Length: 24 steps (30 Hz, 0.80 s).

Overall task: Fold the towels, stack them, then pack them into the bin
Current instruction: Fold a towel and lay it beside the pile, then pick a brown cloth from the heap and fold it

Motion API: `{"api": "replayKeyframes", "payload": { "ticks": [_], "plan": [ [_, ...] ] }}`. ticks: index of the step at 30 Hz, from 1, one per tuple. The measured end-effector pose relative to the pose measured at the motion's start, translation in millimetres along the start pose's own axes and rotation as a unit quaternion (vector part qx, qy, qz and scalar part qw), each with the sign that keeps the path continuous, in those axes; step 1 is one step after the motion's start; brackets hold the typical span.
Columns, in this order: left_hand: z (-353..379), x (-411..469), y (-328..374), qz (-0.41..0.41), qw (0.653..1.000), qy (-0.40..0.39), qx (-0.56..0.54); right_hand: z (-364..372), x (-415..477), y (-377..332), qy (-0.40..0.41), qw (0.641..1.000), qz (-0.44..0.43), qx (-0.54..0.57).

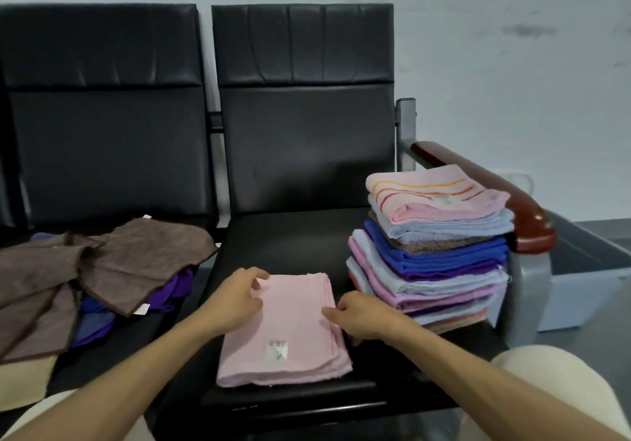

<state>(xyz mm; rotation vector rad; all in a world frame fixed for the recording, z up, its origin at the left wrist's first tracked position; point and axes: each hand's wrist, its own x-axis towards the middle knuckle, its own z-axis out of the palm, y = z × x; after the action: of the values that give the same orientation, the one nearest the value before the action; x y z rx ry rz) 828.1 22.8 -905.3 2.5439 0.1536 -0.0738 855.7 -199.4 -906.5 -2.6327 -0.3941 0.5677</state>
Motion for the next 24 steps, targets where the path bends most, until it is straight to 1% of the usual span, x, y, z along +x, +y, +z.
{"api": "replayKeyframes", "payload": {
  "ticks": [1,2,4,5,6,7,8,9,10,12,14,17,20,24],
  "plan": [
    [-4,-3,-8,-0.008,1.000,0.004,0.024,3,0,1,0.008,0.999,-0.010,-0.030],
    [-8,-7,-15,-0.010,0.999,-0.002,0.032,7,1,1,0.031,0.996,-0.033,-0.072],
    [-13,-15,-25,0.018,0.999,-0.033,0.038,14,-4,-1,0.099,0.978,-0.133,-0.126],
    [-16,-19,-30,0.040,0.996,-0.059,0.050,17,-7,-6,0.110,0.967,-0.195,-0.125],
    [-17,-23,-32,0.063,0.991,-0.093,0.067,20,-11,-9,0.094,0.960,-0.235,-0.117],
    [-18,-28,-35,0.082,0.984,-0.130,0.085,23,-13,-14,0.058,0.960,-0.247,-0.116],
    [-17,-32,-37,0.094,0.977,-0.164,0.104,28,-15,-17,0.025,0.960,-0.244,-0.138],
    [-15,-34,-39,0.104,0.970,-0.183,0.121,33,-12,-19,0.012,0.954,-0.240,-0.180],
    [-12,-35,-42,0.110,0.966,-0.187,0.141,38,-9,-19,0.022,0.945,-0.241,-0.220],
    [-8,-31,-45,0.115,0.960,-0.163,0.195,40,1,-21,0.039,0.938,-0.237,-0.249],
    [-7,-19,-48,0.106,0.955,-0.144,0.237,37,20,-23,0.031,0.939,-0.221,-0.263],
    [-7,15,-51,0.083,0.952,-0.125,0.265,27,60,-30,0.015,0.949,-0.180,-0.258],
    [-7,55,-52,0.079,0.953,-0.066,0.284,19,103,-39,0.006,0.964,-0.149,-0.220],
    [1,107,-56,0.078,0.959,-0.017,0.272,9,161,-39,0.029,0.972,-0.128,-0.197]
  ]
}}
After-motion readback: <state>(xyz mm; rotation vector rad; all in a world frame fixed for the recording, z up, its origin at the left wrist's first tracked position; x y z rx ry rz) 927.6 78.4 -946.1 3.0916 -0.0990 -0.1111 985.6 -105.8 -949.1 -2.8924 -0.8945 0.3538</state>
